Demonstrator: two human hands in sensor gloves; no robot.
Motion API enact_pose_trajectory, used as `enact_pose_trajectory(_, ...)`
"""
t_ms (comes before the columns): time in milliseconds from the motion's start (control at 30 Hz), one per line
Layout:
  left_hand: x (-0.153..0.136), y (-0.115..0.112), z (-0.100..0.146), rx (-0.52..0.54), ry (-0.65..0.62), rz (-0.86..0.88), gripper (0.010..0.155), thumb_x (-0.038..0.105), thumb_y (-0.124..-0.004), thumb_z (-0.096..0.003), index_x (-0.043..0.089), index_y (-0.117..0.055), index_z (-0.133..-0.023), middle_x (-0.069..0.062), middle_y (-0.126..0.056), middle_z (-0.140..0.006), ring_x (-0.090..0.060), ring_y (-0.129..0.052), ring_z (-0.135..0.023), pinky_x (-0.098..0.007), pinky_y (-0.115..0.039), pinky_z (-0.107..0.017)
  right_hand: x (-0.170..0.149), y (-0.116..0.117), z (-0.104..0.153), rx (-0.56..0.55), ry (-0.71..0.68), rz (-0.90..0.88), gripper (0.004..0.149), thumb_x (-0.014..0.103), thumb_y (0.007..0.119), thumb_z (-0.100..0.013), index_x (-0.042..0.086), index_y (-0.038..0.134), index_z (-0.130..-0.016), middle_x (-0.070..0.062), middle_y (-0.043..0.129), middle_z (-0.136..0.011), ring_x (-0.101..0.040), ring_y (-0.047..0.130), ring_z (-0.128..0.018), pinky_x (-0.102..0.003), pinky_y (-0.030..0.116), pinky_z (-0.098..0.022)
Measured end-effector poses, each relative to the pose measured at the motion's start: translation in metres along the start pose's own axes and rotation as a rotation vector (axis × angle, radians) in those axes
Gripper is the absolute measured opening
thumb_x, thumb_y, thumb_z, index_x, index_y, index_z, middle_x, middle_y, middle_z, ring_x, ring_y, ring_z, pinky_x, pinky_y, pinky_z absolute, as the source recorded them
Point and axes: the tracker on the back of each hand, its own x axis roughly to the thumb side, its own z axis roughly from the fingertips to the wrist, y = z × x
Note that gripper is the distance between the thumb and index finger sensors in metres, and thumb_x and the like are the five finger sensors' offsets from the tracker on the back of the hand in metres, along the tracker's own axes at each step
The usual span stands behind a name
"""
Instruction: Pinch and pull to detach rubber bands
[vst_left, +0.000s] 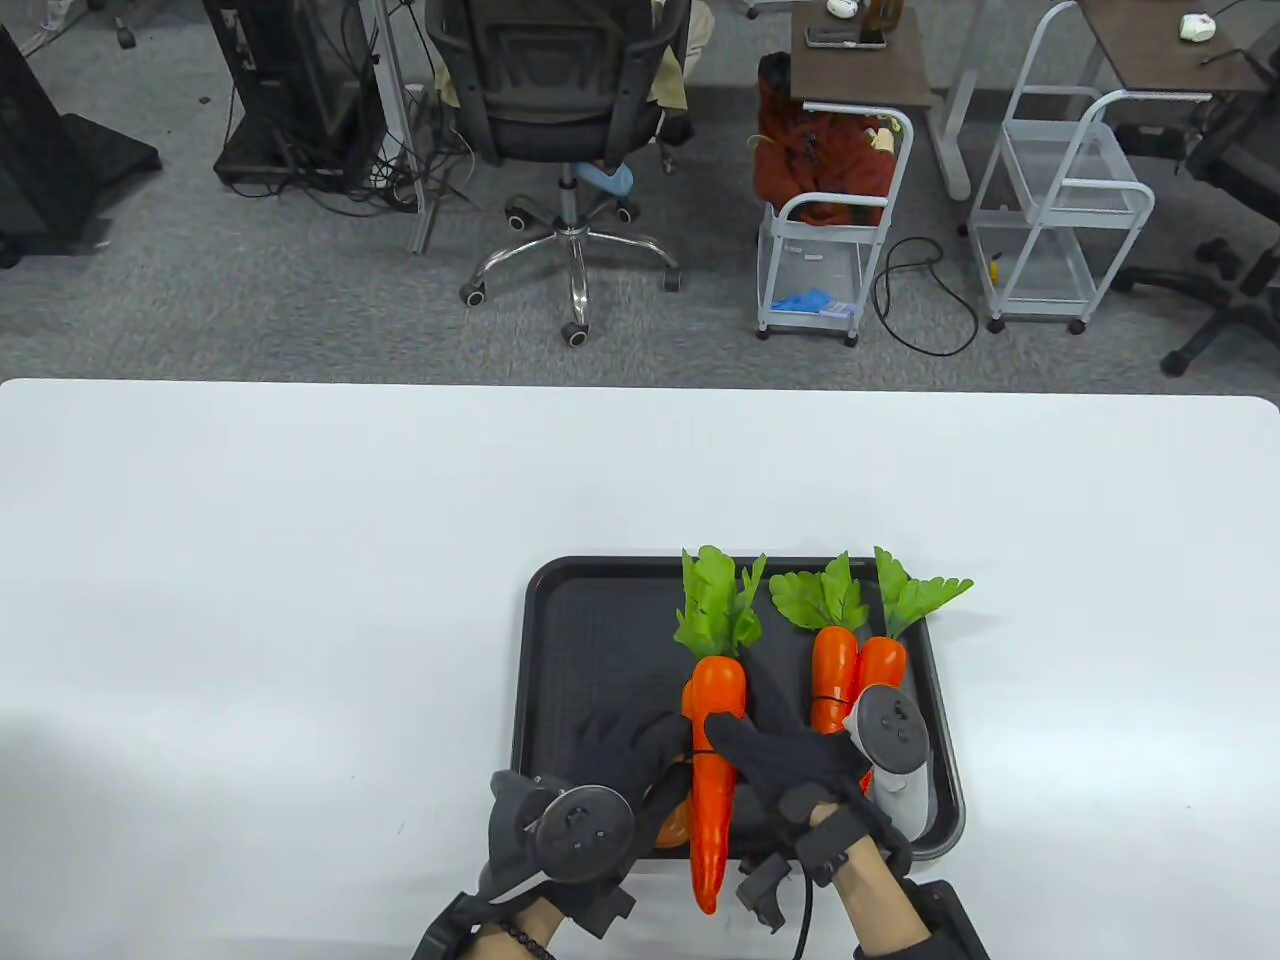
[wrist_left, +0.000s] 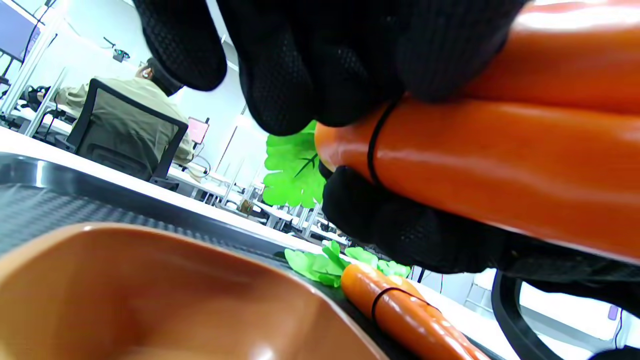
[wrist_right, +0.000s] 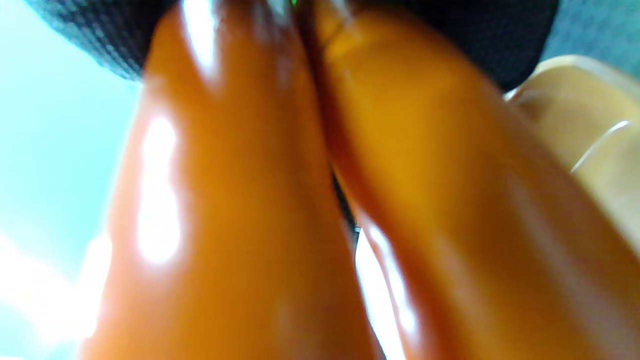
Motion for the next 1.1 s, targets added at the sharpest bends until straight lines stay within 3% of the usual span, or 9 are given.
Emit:
enact_pose_trajectory(167, 0.004, 0.004, 0.001, 0.045, -0.016, -0.038, 0.039, 0.044, -0.074, -0.0514, 0.035, -0.078, -0.089, 0.006, -0.099, -0.085, -0.019, -0.100, -0.078, -0.056, -0.077, -0.069, -0.001, 0.001, 0.001, -0.022, -0.013, -0.053, 0.088, 0.060, 0.081, -0.047, 0.019, 0.034, -0.110, -0.030, 0.033, -0.109, -0.063, 0.083, -0.072, -0.060, 0.079, -0.048)
enact_pose_trajectory(567, 0.015, 0.002, 0.002, 0.008, -0.085, -0.087, 0.038, 0.045, -0.073, -0.0510, 0.036, -0.078, -0.088, 0.007, -0.099, -0.083, -0.018, -0.100, -0.076, -0.054, -0.079, -0.068, -0.003, -0.011, 0.003, -0.118, -0.063, -0.110, 0.088, 0.060, 0.081, -0.048, 0.020, 0.033, -0.109, -0.029, 0.032, -0.109, -0.063, 0.081, -0.075, -0.063, 0.076, -0.050)
enact_pose_trajectory(1100, 0.031, 0.000, 0.005, -0.065, -0.206, -0.180, 0.038, 0.046, -0.074, -0.0478, 0.033, -0.083, -0.083, 0.007, -0.105, -0.067, -0.014, -0.106, -0.056, -0.046, -0.088, -0.056, 0.001, -0.032, 0.008, -0.245, -0.132, -0.109, 0.088, 0.059, 0.082, -0.047, 0.020, 0.033, -0.109, -0.029, 0.031, -0.109, -0.064, 0.080, -0.075, -0.063, 0.076, -0.050)
